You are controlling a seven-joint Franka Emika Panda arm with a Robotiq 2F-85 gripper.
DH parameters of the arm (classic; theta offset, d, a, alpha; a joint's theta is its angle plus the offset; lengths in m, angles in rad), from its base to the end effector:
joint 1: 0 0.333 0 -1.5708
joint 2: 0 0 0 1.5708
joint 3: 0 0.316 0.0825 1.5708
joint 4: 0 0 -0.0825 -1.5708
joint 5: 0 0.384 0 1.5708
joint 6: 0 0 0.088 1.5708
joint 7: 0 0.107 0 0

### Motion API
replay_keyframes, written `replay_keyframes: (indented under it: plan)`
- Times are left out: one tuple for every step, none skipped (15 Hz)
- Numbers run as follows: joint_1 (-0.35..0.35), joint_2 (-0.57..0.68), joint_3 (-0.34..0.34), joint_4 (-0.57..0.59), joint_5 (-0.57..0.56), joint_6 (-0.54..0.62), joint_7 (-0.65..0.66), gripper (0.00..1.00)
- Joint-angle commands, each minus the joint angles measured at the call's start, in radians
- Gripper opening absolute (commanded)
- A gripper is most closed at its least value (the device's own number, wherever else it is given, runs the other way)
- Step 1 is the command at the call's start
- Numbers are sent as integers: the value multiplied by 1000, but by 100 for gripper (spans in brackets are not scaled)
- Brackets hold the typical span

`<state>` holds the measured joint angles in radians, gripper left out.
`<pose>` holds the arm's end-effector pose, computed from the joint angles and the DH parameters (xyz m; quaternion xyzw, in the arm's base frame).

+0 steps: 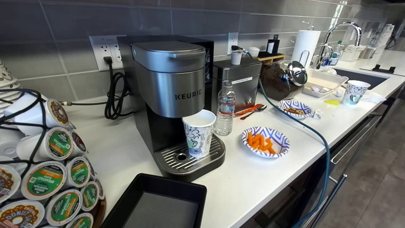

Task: Move the left plate to the right

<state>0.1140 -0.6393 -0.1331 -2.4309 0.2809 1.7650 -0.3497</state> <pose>0.3570 0.0116 0.5261 -0.9733 -0.1465 -0.0138 0.1763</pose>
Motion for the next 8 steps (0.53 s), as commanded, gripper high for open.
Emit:
replay_keyframes:
  plan:
    - [41, 186, 71, 13, 93, 196, 14, 100]
    - [39, 238, 93, 26, 84, 251, 27, 100]
    - [32, 302, 113, 55, 61, 288, 57, 100]
    - [17, 351, 134, 79, 19, 299, 104, 100]
    - [29, 246, 114, 15, 53, 281, 47, 100]
    - [26, 293, 126, 32, 44, 297, 66, 100]
    - [22, 327, 132, 50, 41, 301, 73, 100]
    - [20, 349, 134, 63, 40, 301, 74, 100]
